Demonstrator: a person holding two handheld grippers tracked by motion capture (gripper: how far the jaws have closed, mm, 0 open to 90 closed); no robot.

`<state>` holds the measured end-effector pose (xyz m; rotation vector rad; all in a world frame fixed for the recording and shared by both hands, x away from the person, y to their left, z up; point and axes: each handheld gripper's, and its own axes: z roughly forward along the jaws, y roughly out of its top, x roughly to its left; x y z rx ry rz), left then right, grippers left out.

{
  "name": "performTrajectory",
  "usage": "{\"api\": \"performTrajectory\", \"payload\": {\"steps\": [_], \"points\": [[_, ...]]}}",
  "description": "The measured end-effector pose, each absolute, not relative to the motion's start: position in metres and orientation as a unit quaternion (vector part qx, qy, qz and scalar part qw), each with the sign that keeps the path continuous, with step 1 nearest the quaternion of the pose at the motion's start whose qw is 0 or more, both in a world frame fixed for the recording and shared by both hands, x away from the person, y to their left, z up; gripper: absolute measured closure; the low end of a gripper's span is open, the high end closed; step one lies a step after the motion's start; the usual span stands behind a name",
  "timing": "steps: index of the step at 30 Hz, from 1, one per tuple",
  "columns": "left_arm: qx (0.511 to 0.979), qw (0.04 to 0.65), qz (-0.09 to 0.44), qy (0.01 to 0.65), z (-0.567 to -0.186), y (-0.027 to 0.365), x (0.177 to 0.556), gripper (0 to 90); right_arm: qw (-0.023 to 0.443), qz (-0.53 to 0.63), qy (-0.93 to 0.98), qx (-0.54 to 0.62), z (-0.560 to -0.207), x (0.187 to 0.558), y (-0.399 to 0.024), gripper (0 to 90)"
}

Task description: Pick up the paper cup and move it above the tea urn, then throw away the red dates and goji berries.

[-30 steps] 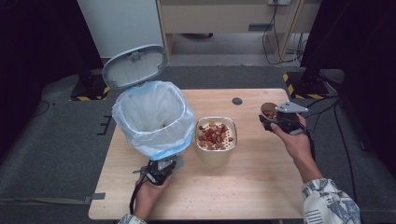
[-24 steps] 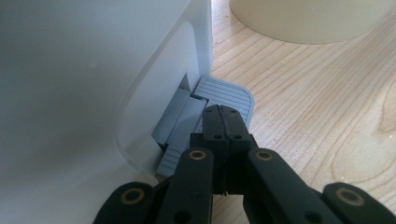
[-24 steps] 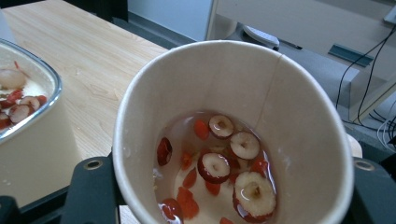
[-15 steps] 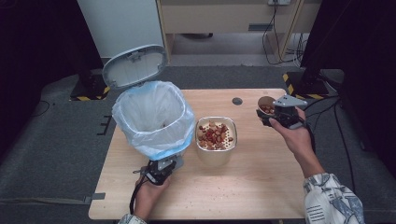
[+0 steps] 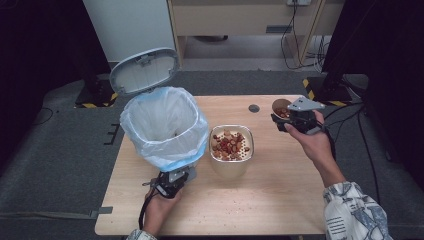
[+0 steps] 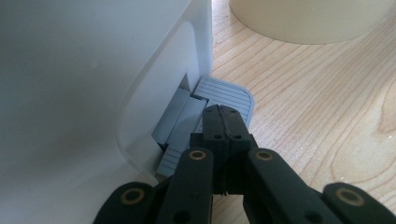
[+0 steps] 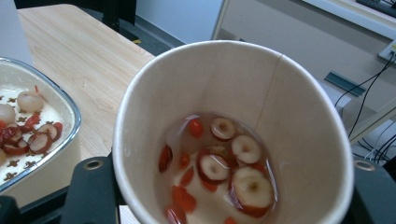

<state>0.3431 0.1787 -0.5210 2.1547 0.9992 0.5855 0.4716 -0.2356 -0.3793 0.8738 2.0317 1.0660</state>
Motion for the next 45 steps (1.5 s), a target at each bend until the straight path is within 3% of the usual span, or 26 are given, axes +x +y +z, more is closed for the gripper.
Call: {"api": "performTrajectory", "payload": {"steps": [45], "points": [[0.828,0.341,0.223,0.384,-0.521,0.179,0.343,89.7,0.342,0.417,0.796,0.276,-0.348,0.477,-0.193,35.0]]}}
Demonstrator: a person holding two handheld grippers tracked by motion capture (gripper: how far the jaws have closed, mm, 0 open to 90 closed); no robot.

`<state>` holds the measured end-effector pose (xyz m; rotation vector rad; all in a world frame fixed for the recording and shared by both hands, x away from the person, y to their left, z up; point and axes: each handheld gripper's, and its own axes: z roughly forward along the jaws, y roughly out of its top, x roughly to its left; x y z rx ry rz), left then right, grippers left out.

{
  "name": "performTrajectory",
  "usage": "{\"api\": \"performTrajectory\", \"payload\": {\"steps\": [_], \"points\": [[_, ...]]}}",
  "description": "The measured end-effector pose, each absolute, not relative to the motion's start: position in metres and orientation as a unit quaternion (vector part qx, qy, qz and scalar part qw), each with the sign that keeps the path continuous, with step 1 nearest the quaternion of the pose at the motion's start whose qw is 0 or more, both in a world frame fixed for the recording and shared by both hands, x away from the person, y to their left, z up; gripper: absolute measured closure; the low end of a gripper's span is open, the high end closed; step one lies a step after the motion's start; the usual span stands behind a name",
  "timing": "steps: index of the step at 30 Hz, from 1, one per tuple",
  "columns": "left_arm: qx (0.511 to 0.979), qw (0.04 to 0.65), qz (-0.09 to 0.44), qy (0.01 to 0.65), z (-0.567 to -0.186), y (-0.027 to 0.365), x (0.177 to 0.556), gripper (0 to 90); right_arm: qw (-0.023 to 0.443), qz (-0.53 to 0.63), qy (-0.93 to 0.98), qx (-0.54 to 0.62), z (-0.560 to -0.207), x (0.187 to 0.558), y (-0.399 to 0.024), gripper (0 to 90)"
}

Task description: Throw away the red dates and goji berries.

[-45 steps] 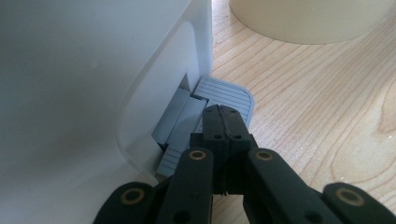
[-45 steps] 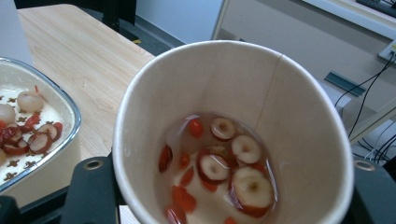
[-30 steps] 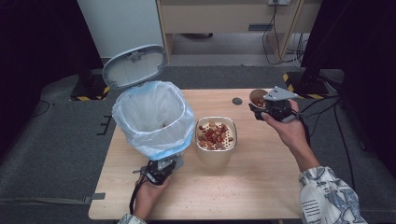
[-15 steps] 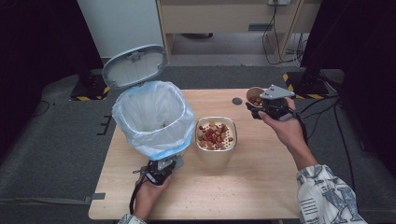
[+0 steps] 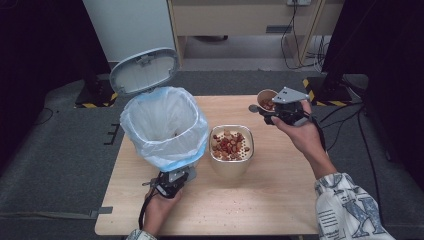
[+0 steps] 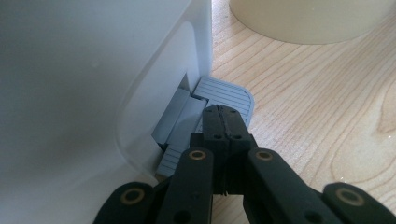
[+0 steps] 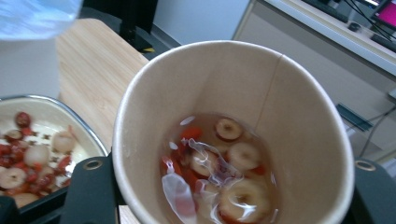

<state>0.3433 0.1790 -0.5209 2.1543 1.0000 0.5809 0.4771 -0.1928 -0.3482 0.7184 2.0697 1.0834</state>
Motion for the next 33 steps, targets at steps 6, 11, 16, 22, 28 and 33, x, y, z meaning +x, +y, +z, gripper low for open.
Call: {"api": "performTrajectory", "payload": {"steps": [6,11,16,22,28,33], "points": [[0.827,0.343,0.224,0.386,-0.521,0.179,0.343,89.6,0.341,0.419,0.796,0.272,-0.343,0.477,-0.187,35.0],[0.827,0.343,0.224,0.386,-0.521,0.179,0.343,89.7,0.339,0.423,0.797,0.268,-0.341,0.476,-0.184,34.9],[0.826,0.342,0.225,0.388,-0.521,0.179,0.343,89.7,0.339,0.424,0.8,0.256,-0.338,0.475,-0.179,34.9],[0.829,0.342,0.224,0.381,-0.521,0.179,0.344,89.6,0.338,0.43,0.799,0.248,-0.334,0.473,-0.173,34.9],[0.829,0.341,0.225,0.382,-0.521,0.179,0.344,89.7,0.337,0.43,0.801,0.244,-0.334,0.474,-0.171,34.9],[0.827,0.345,0.224,0.384,-0.521,0.179,0.343,89.7,0.341,0.429,0.802,0.239,-0.335,0.476,-0.168,34.9]]}}
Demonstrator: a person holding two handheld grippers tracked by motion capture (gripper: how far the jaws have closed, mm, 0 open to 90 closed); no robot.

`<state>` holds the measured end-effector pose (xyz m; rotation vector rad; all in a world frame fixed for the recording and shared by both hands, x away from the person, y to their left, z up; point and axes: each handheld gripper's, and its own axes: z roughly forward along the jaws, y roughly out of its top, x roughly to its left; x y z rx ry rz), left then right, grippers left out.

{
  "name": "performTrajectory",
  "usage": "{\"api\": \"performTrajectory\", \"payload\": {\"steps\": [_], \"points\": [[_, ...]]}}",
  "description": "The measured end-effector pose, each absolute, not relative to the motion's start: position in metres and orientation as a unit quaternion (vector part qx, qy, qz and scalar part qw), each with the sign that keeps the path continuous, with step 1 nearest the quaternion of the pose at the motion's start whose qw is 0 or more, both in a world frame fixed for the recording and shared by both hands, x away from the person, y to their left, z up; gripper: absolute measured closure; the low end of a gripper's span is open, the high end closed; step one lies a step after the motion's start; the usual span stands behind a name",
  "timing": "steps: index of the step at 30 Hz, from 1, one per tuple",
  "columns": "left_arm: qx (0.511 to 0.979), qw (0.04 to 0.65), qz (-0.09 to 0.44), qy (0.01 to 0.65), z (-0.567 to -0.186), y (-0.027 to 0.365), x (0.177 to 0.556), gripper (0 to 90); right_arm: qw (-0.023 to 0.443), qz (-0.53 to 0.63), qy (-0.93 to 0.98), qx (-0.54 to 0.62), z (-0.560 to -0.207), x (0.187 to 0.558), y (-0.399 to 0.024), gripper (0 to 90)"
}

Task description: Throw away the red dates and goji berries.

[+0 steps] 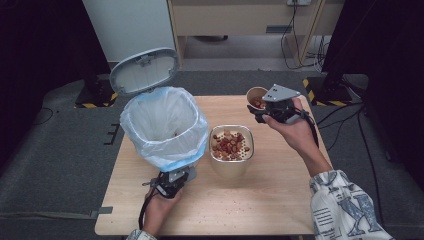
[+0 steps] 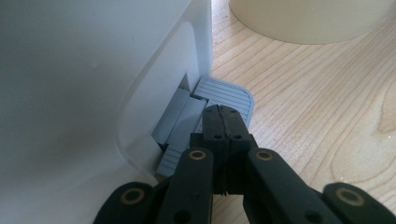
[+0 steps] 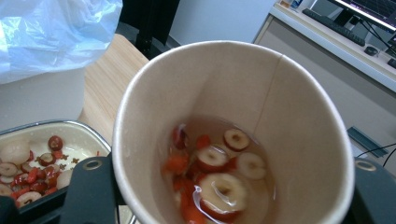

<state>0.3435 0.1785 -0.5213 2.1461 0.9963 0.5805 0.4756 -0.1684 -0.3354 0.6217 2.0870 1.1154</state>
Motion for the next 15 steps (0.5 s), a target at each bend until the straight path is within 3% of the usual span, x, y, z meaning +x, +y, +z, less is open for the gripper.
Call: {"api": "performTrajectory", "payload": {"steps": [15], "points": [[0.826,0.347,0.224,0.385,-0.521,0.179,0.343,89.7,0.335,0.431,0.81,0.213,-0.333,0.478,-0.15,34.9]]}}
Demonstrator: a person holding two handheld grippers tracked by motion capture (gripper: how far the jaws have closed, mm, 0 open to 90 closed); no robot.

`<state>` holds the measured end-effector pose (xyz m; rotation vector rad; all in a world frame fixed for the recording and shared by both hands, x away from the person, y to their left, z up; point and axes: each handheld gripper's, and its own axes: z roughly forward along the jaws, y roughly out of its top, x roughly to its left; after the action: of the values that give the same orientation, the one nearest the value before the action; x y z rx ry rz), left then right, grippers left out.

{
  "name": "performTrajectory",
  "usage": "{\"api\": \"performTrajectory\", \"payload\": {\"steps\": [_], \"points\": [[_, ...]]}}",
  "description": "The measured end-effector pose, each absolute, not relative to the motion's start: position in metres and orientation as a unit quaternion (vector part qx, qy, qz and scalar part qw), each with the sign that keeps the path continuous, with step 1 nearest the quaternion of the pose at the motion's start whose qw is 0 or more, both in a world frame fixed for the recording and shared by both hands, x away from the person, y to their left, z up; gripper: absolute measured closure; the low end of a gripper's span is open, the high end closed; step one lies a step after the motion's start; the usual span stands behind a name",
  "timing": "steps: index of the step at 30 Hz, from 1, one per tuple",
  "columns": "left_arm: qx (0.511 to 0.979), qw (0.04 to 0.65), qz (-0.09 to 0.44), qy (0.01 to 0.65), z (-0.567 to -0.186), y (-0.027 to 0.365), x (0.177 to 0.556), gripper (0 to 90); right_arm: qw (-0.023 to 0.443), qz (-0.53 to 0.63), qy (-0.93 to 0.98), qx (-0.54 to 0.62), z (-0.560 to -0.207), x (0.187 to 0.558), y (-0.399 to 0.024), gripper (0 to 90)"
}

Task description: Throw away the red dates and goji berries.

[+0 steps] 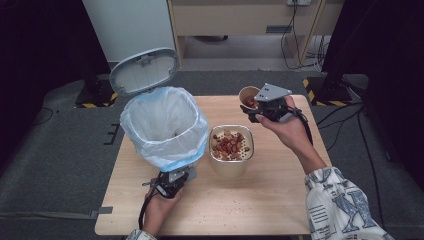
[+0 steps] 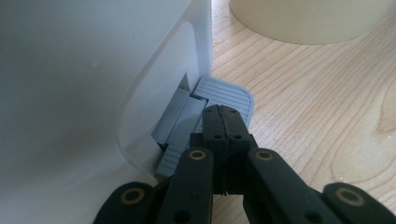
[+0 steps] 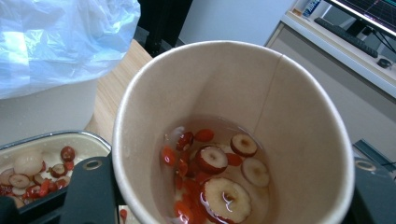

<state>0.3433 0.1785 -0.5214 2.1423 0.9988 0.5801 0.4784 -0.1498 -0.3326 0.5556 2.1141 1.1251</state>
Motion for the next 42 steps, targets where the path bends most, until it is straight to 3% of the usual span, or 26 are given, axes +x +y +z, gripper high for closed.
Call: {"api": "performTrajectory", "payload": {"steps": [20,42], "points": [[0.824,0.35,0.222,0.386,-0.522,0.179,0.343,89.6,0.338,0.429,0.817,0.185,-0.338,0.485,-0.133,34.7],[0.831,0.345,0.226,0.374,-0.521,0.181,0.345,89.7,0.398,0.378,0.824,0.142,-0.337,0.477,-0.136,34.6]]}}
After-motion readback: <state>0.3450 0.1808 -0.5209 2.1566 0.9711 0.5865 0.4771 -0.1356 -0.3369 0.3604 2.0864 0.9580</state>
